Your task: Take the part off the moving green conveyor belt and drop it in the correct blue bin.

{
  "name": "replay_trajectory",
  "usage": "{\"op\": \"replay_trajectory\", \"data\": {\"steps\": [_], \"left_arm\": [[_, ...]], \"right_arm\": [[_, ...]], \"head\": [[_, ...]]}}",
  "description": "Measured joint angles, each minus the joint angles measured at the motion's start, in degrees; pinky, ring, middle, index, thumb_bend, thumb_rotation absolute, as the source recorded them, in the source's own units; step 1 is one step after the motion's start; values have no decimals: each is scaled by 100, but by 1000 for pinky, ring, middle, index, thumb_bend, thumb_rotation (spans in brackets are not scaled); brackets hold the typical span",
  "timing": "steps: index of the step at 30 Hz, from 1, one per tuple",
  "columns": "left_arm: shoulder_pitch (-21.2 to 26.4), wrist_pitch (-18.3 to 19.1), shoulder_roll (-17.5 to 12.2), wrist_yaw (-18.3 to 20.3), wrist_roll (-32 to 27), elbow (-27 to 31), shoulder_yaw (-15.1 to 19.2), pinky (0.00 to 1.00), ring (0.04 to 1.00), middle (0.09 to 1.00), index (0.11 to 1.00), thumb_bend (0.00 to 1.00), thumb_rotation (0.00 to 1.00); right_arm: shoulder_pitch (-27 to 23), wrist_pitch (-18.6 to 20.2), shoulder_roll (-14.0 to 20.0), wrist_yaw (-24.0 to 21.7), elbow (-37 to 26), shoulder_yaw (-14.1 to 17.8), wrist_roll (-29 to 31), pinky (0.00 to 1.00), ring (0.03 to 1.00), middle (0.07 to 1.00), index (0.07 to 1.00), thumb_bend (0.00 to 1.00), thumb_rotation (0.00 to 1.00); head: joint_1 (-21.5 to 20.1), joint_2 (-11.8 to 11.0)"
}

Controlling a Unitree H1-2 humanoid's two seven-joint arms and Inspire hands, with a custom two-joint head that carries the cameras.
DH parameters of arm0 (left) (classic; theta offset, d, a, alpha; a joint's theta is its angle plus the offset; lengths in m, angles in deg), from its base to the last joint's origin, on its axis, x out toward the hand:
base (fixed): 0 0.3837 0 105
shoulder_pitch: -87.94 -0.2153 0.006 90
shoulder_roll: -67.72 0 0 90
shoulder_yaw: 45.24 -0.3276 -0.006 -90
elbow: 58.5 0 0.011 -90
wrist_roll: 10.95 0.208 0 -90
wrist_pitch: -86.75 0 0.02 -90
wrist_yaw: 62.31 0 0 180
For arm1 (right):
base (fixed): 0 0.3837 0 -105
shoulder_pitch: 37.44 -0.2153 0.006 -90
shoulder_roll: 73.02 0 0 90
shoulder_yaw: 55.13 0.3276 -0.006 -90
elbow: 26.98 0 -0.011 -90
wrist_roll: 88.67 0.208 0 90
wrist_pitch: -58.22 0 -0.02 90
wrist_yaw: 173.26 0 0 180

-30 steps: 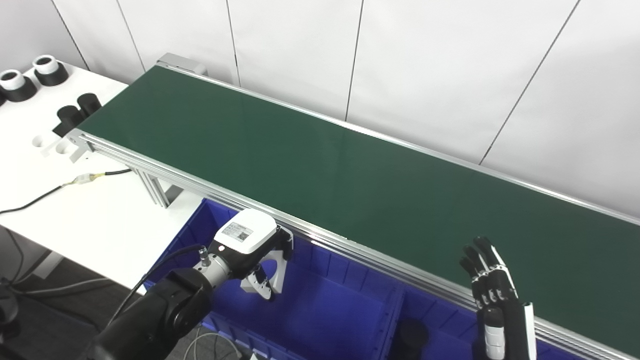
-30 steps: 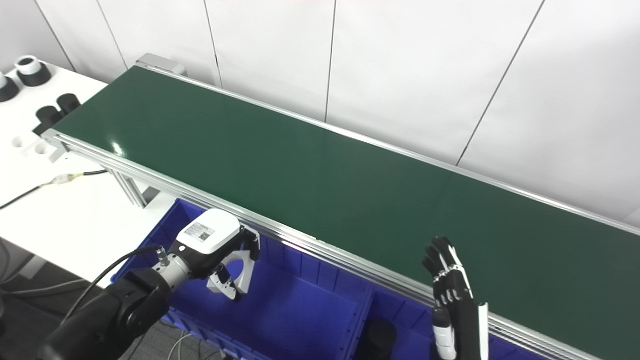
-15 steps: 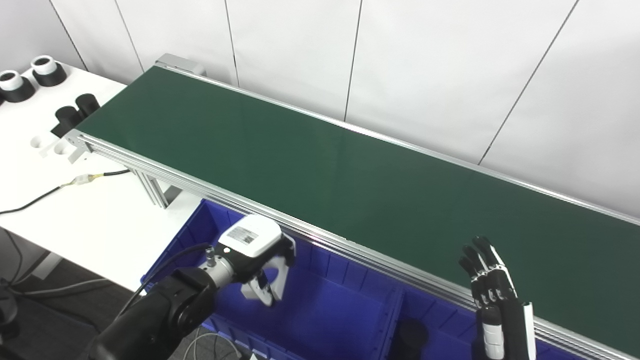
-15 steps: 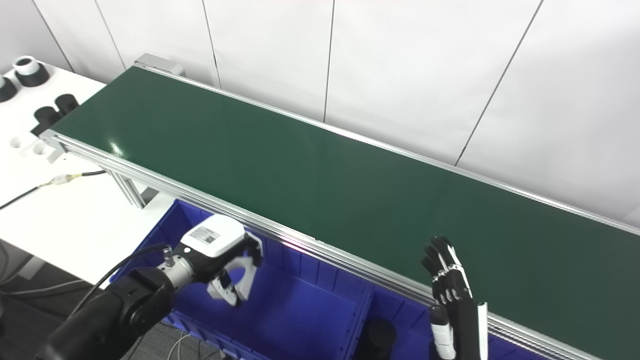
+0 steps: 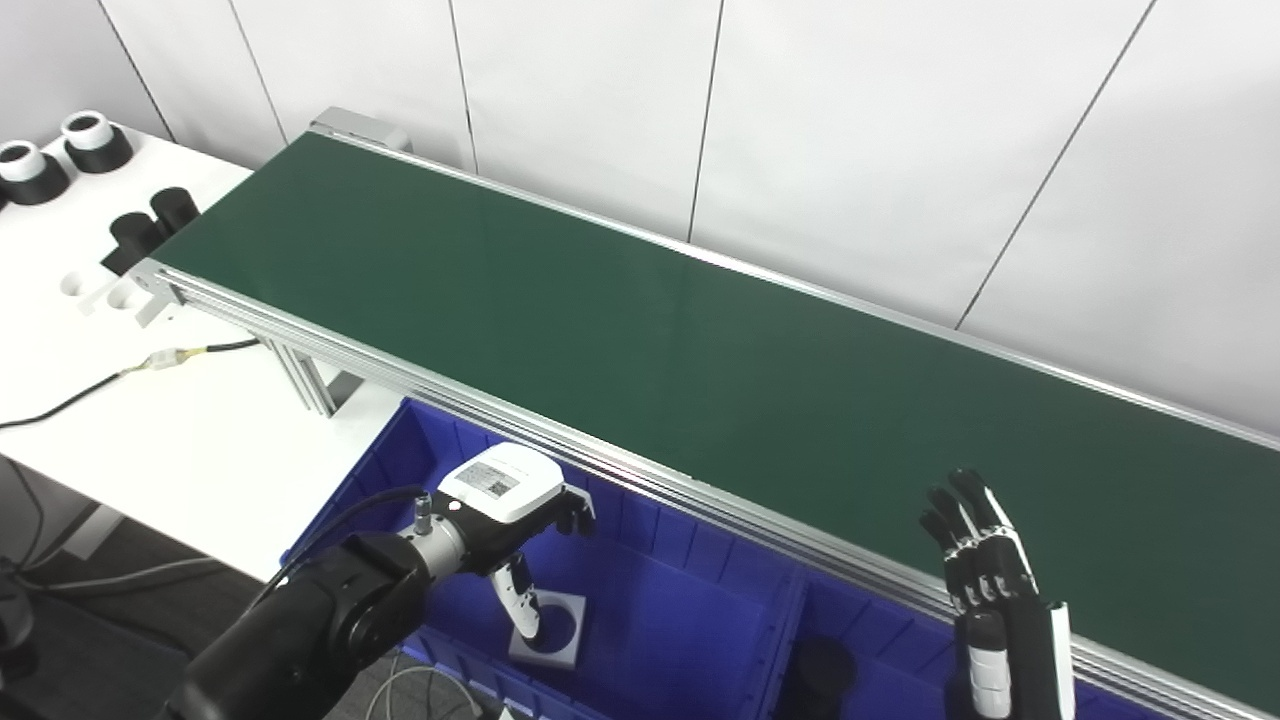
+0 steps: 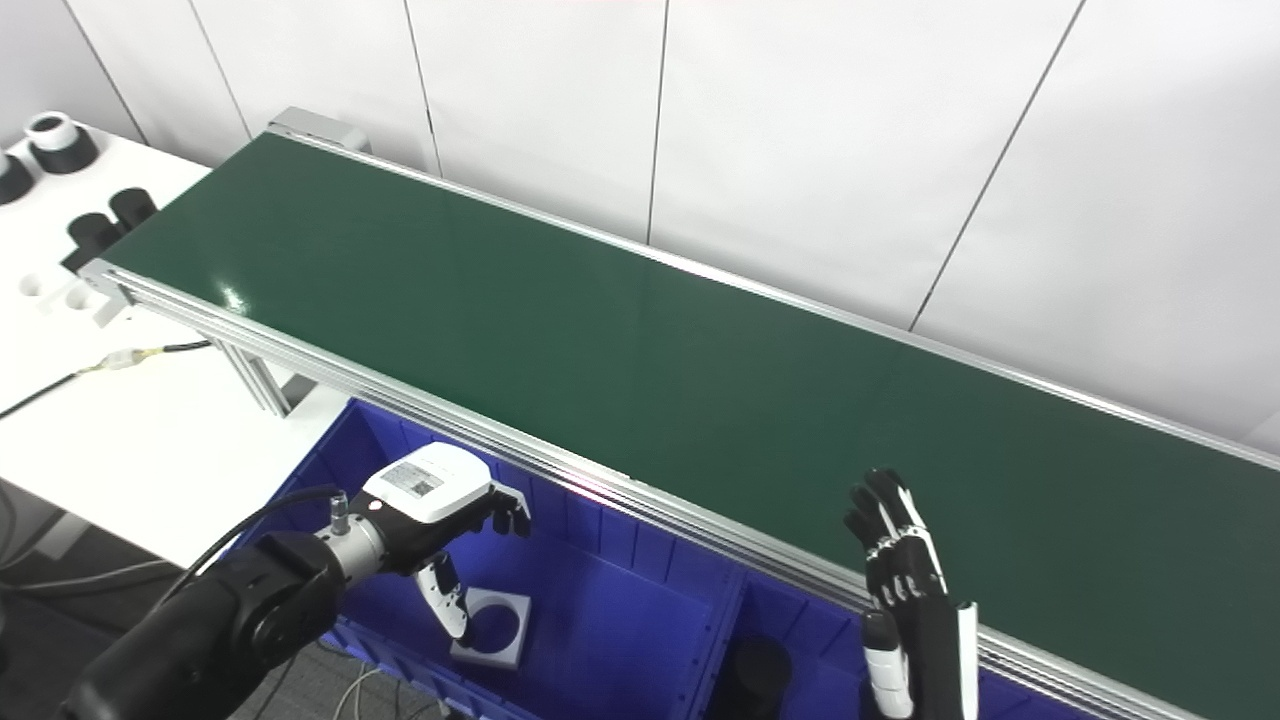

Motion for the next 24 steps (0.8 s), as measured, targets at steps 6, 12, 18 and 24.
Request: {"op": "replay_trajectory", "data": {"steps": [6,12,18,24], "left_arm": [[-1,-31,23,1,-277,188,30,433,552,639,654,1000,265],[-77,-119,303,1,-1065,756,97,410,527,610,647,1000,240],[-83,-177,259,218,-2085,1403,375,424,531,601,634,1000,252],[-36,-522,141,214,-2994,1385,560,432,524,593,632,1000,337]], "right_arm": [[18,3,3,-1,-37,1,7,866,890,953,858,804,805],[61,78,9,13,-102,3,-71,856,889,953,865,828,814],[172,197,-214,128,-278,-75,-365,858,887,958,854,846,801],[215,344,-552,338,-298,-216,-705,860,894,967,853,836,788]], "head": [[-44,44],[-1199,272],[-2186,299],[-3102,158]]}}
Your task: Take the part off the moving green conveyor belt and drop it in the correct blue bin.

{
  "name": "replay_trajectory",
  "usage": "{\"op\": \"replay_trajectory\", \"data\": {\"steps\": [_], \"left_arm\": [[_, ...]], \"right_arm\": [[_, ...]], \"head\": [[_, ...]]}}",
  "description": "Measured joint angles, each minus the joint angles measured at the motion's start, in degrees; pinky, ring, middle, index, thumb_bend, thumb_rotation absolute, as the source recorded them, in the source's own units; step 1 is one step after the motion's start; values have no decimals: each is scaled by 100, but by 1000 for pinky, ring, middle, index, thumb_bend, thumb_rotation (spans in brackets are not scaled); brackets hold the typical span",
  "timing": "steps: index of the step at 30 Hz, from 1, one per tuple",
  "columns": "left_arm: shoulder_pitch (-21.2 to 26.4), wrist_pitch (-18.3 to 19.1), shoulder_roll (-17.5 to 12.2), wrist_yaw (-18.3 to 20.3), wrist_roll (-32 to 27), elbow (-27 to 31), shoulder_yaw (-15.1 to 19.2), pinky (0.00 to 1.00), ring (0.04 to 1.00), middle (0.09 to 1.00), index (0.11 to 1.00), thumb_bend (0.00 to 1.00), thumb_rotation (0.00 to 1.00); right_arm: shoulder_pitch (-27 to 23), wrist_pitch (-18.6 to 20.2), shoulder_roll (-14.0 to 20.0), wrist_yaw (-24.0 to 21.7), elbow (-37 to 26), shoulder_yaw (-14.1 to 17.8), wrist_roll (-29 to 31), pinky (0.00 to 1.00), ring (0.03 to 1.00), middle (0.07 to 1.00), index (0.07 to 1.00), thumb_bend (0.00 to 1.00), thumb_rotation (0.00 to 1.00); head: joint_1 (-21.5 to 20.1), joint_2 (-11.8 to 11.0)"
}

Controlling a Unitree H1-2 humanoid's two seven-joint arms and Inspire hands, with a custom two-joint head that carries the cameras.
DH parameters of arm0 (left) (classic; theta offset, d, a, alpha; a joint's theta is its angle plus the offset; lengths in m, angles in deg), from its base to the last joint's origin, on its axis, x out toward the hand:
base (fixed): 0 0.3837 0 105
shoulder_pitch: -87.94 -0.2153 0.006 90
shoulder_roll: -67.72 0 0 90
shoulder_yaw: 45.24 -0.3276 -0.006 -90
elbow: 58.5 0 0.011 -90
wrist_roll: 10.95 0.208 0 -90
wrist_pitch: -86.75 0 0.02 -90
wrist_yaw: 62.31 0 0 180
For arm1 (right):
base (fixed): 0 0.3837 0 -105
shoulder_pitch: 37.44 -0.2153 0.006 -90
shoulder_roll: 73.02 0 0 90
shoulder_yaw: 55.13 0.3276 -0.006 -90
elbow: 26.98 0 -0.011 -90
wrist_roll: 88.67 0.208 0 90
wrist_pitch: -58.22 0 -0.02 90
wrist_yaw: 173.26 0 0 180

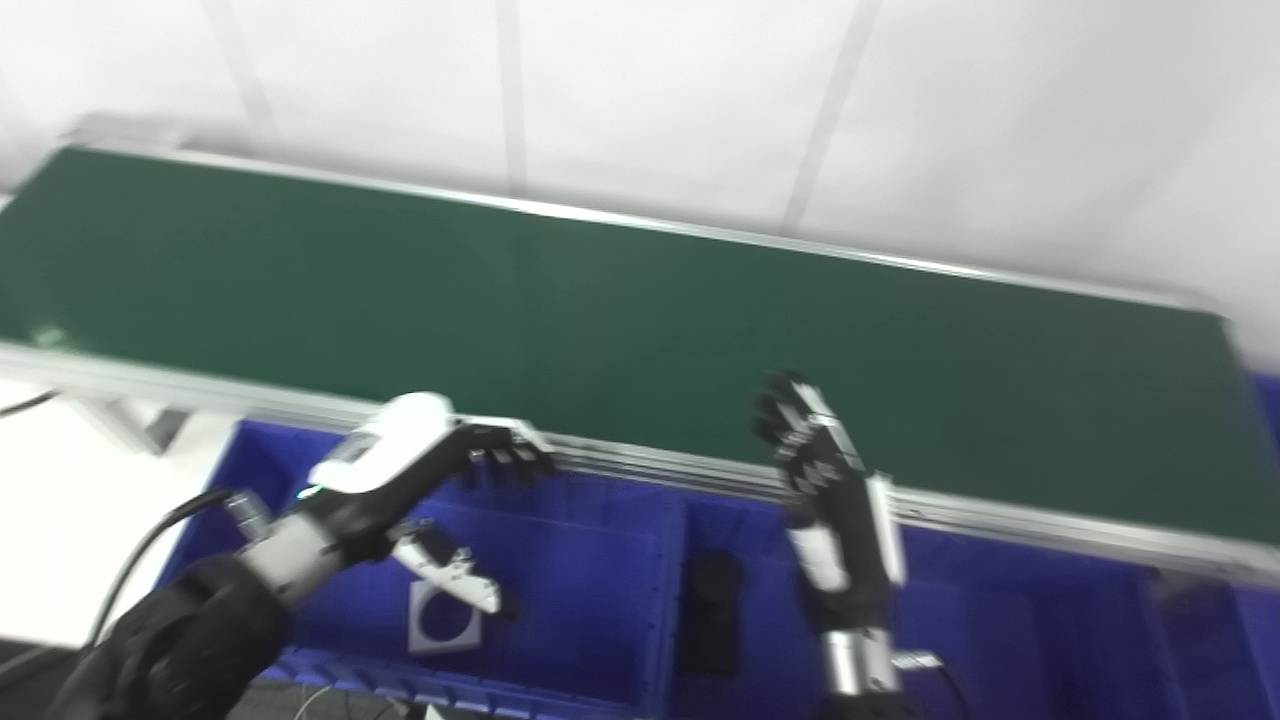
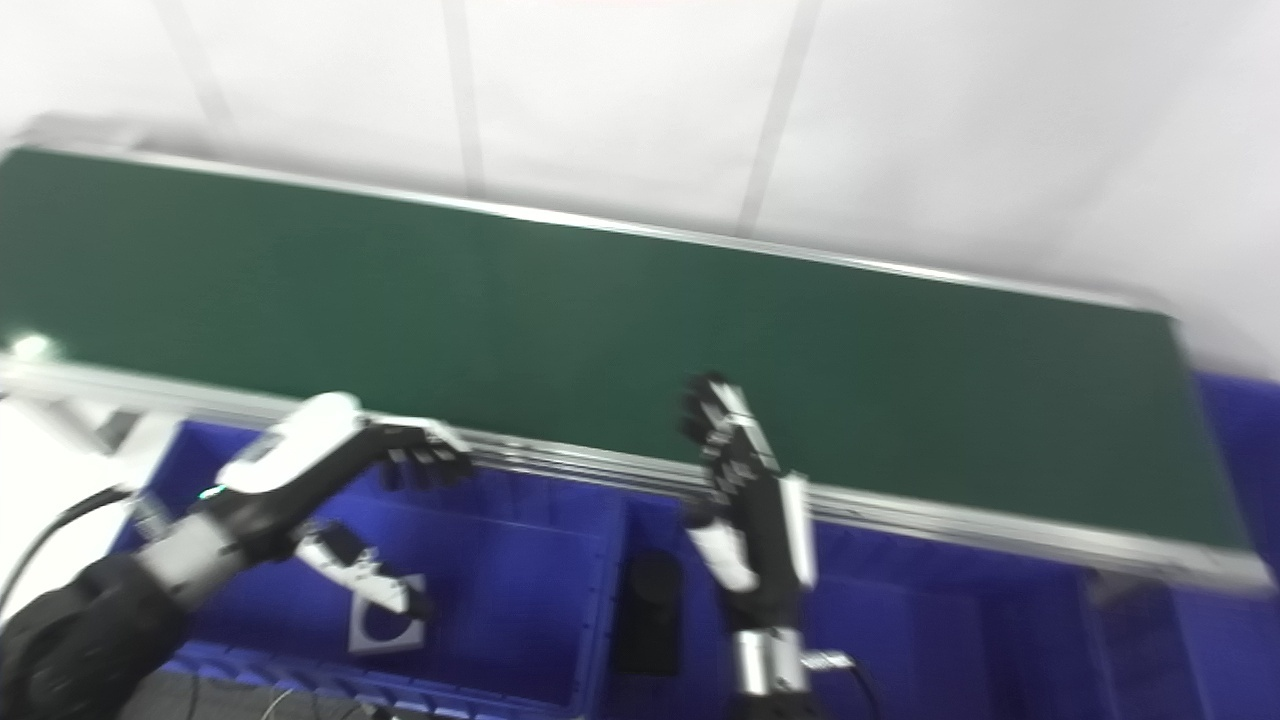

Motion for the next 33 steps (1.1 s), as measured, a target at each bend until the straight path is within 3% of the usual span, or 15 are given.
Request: {"op": "replay_trajectory", "data": {"steps": [5,9,14,19,25,27,29,31,33], "left_arm": [[182,-254,1,-4,-401,-363,67,439,515,593,645,1000,374],[346,-310,60,-15,-534,-714,49,437,519,597,651,1000,365],[455,-515,425,-129,-649,-1102,-97,438,538,610,647,999,308],[579,-595,772,-151,-812,-1319,-232,439,534,611,650,975,213],[650,-581,1045,-165,-901,-1316,-288,429,532,614,654,954,179],[630,-523,1075,-165,-957,-1269,-285,439,539,618,660,946,163],[624,-485,1071,-165,-1086,-1243,-256,450,543,619,668,933,150],[622,-428,1055,-161,-1199,-1244,-228,470,552,628,678,930,154],[606,-308,1019,-149,-1296,-1246,-207,488,562,641,691,924,190]], "right_arm": [[4,14,-117,153,7,-74,-260,857,907,976,864,870,812],[6,14,-134,298,84,-70,-380,850,911,978,859,877,809],[27,13,-132,411,91,-73,-491,830,902,978,853,858,806],[108,13,-125,436,81,-70,-548,825,905,972,845,871,795],[328,13,-95,439,-36,-63,-545,829,902,968,842,854,778],[400,13,-88,440,-41,-64,-554,830,904,969,841,858,776],[406,13,-88,445,-40,-69,-601,836,900,965,836,885,778],[398,13,-89,477,-31,-76,-639,840,902,965,833,898,773],[370,13,-89,518,22,-81,-675,836,919,975,832,907,771]], "head": [[-579,-184],[-756,-272],[-1177,-395],[-1328,-422],[-1424,-440],[-1914,-544],[-1952,-554],[-2276,-624],[-2259,-607]]}}
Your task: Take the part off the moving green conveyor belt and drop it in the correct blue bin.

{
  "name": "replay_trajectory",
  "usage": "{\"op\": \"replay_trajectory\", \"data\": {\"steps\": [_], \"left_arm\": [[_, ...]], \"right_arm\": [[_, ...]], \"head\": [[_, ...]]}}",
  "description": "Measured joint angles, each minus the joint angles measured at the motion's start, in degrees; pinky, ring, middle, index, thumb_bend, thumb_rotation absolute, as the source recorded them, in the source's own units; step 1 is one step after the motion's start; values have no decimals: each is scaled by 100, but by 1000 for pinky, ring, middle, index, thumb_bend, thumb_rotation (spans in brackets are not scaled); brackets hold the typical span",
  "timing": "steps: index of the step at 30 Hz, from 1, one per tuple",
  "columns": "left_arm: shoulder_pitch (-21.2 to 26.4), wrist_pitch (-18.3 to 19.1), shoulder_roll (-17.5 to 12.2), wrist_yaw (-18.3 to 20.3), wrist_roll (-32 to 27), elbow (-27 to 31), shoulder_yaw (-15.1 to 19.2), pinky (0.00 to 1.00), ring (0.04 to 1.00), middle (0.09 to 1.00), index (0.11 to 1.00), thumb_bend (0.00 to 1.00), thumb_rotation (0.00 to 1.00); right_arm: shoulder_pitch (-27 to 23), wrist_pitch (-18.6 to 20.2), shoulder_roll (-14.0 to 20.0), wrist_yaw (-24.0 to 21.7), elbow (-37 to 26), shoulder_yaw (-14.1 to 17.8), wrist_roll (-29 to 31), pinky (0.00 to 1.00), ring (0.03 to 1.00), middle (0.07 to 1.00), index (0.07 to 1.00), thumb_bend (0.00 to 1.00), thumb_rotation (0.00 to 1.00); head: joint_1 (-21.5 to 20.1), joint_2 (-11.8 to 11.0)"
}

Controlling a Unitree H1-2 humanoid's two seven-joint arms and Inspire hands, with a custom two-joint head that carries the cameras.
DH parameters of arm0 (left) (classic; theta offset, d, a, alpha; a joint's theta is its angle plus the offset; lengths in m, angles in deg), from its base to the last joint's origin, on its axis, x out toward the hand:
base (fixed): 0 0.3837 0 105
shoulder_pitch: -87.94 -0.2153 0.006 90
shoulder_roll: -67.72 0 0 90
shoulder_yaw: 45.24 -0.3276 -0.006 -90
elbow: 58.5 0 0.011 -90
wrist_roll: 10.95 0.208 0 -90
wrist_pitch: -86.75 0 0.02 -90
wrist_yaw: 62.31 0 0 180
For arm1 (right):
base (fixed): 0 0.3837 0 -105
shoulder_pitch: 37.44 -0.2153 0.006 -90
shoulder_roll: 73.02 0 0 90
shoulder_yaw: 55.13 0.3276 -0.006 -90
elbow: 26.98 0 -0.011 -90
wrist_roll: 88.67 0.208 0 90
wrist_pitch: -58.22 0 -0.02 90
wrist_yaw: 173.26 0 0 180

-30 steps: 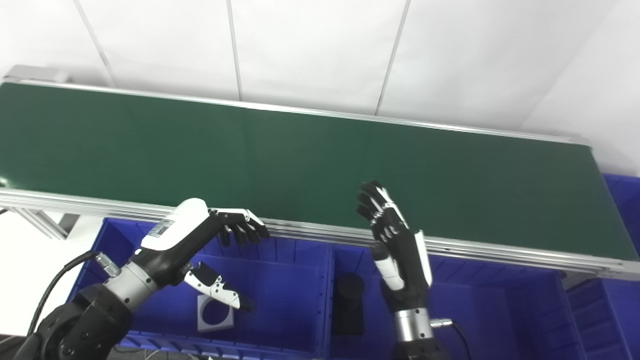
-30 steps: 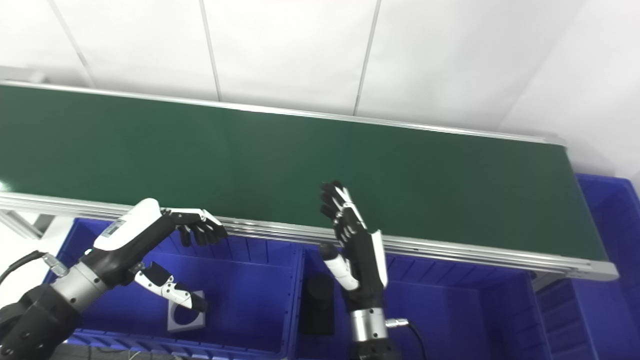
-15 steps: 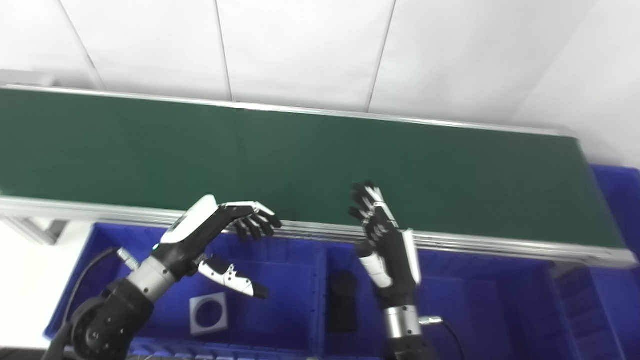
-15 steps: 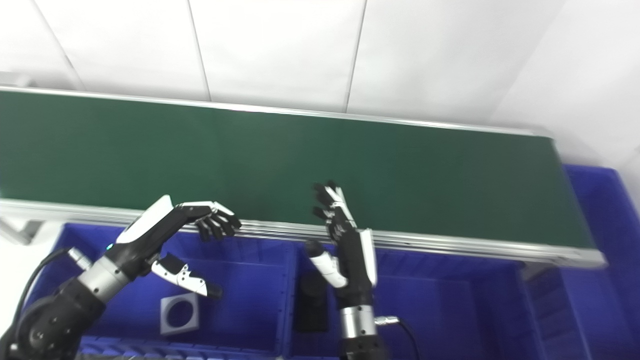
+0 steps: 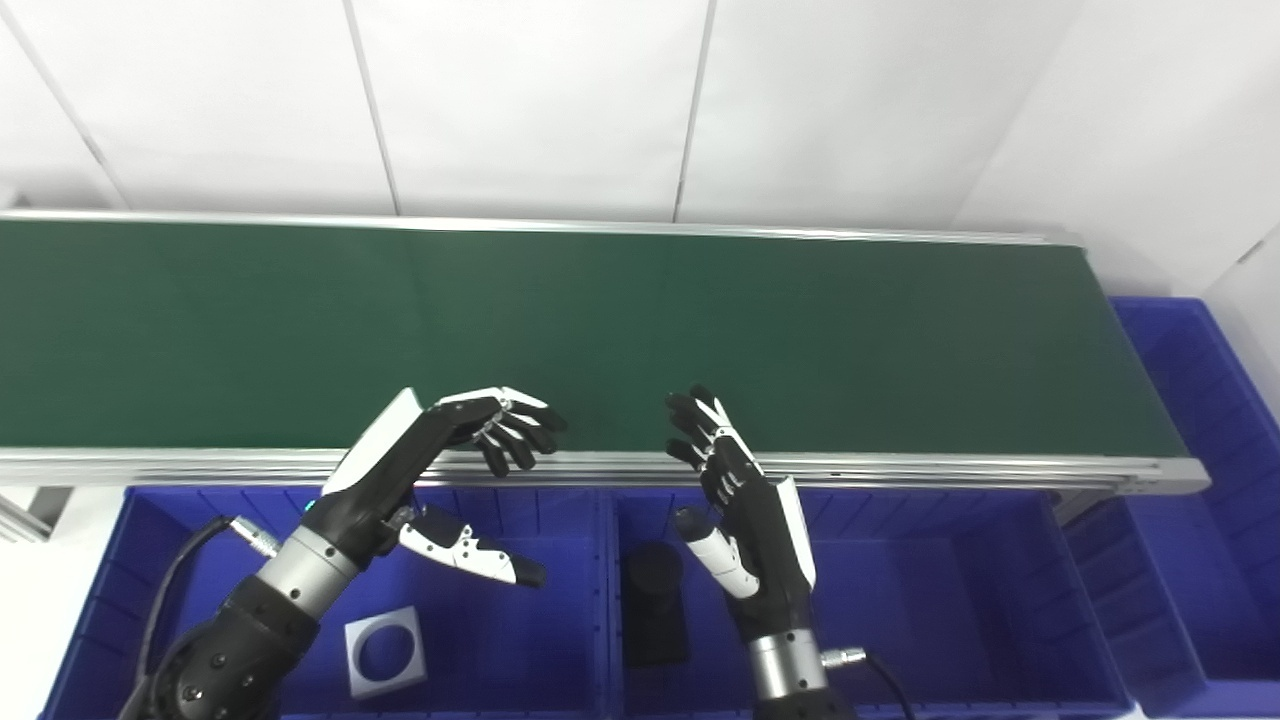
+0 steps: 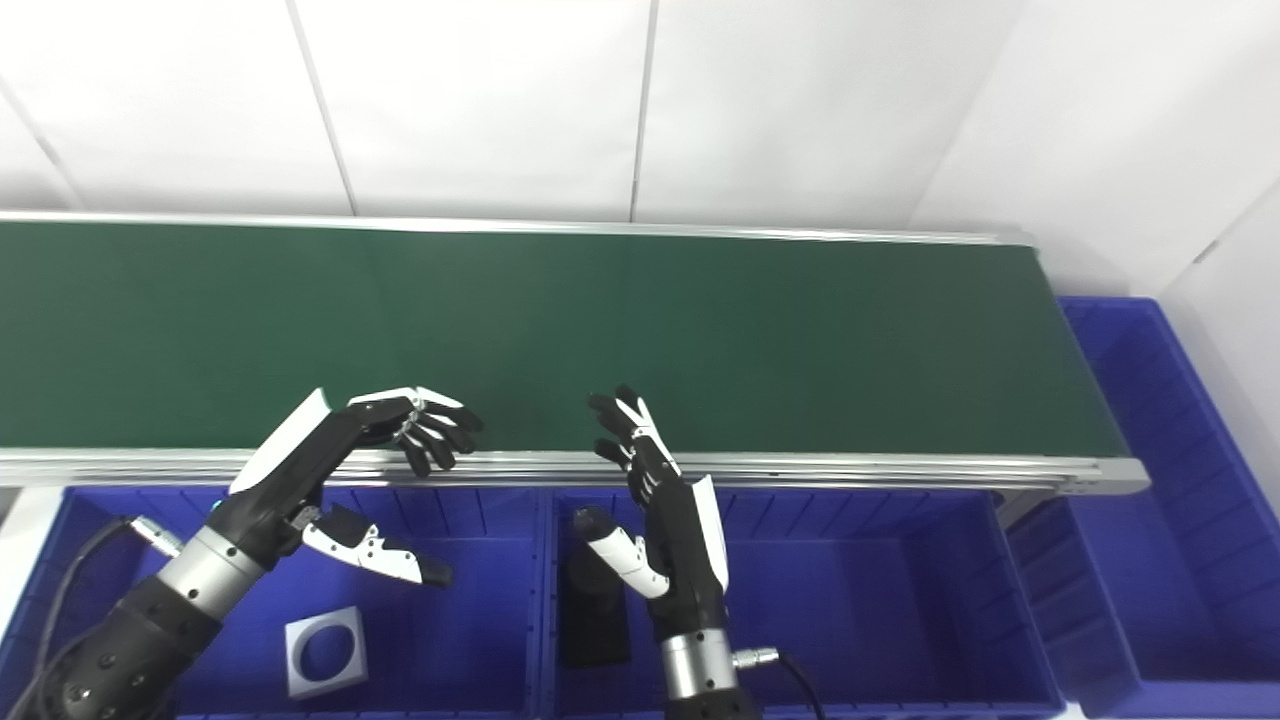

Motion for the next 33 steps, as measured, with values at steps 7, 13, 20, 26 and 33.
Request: {"op": "replay_trajectory", "data": {"steps": [7,13,20,26,33], "left_arm": [[-98,171,-55,23,-233,-30,9,514,581,658,704,919,196],[-276,135,164,-42,-482,-98,10,488,563,653,704,898,154],[-369,136,546,-203,-523,-61,-66,476,555,653,713,873,232],[-433,253,814,-334,-399,149,-160,494,587,677,731,880,296],[-572,246,1207,-688,-234,134,-246,531,618,698,740,883,302]], "right_arm": [[-25,0,4,81,55,-12,-47,835,930,983,838,894,770],[-7,0,13,80,-9,-22,-28,827,909,974,839,881,780],[138,0,51,47,-269,-80,182,839,901,969,857,846,790],[286,20,207,-162,-561,-122,442,869,917,984,874,833,807],[277,20,460,-296,-568,-68,683,887,925,982,877,834,795]], "head": [[325,79],[948,193],[1626,369],[2424,466],[2848,475]]}}
